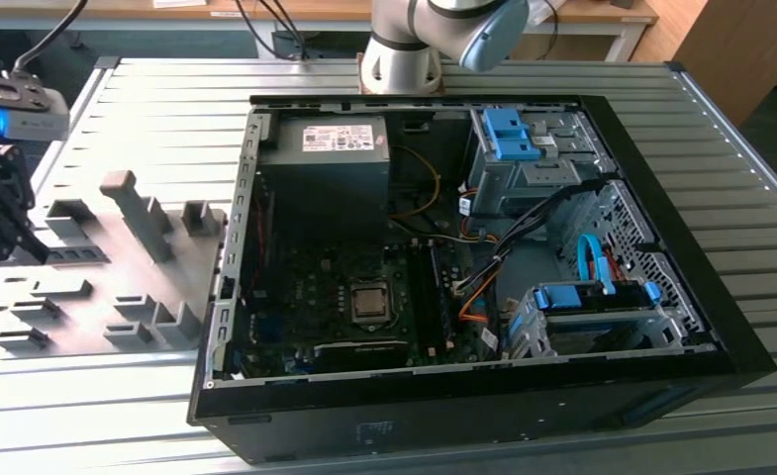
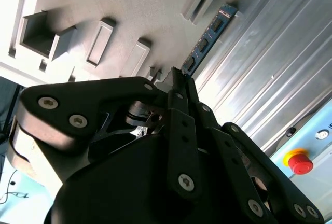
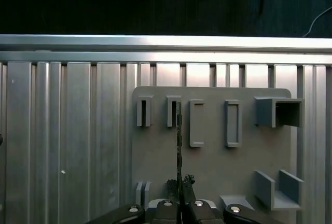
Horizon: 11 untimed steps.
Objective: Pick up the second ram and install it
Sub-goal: 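Pick up the second ram and move it above second insertion slot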
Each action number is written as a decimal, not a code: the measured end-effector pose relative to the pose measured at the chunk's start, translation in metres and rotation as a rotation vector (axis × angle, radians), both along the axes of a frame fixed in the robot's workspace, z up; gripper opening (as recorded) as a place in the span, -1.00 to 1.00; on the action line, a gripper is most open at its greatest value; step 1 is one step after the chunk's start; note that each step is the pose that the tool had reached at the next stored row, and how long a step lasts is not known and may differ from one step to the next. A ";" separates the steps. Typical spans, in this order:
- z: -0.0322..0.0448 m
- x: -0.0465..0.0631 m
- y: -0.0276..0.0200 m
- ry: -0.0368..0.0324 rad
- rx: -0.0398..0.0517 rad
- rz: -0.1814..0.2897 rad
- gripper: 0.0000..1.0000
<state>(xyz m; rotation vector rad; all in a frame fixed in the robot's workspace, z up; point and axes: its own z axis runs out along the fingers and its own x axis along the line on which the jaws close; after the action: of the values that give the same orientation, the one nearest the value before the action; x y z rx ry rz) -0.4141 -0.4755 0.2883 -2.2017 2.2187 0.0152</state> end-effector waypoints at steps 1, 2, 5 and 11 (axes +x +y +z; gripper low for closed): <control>0.0012 0.000 0.0000 0.0000 0.0000 0.000 -0.73; 0.0024 0.000 0.0000 0.0000 -0.0001 0.000 -0.73; 0.0066 0.000 0.0000 0.0000 0.0000 0.000 -0.73; 0.0166 0.000 0.0000 0.0001 -0.0001 0.000 -0.73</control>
<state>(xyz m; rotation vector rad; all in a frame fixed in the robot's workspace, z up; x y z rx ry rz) -0.4141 -0.4755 0.3049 -2.2018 2.2188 0.0152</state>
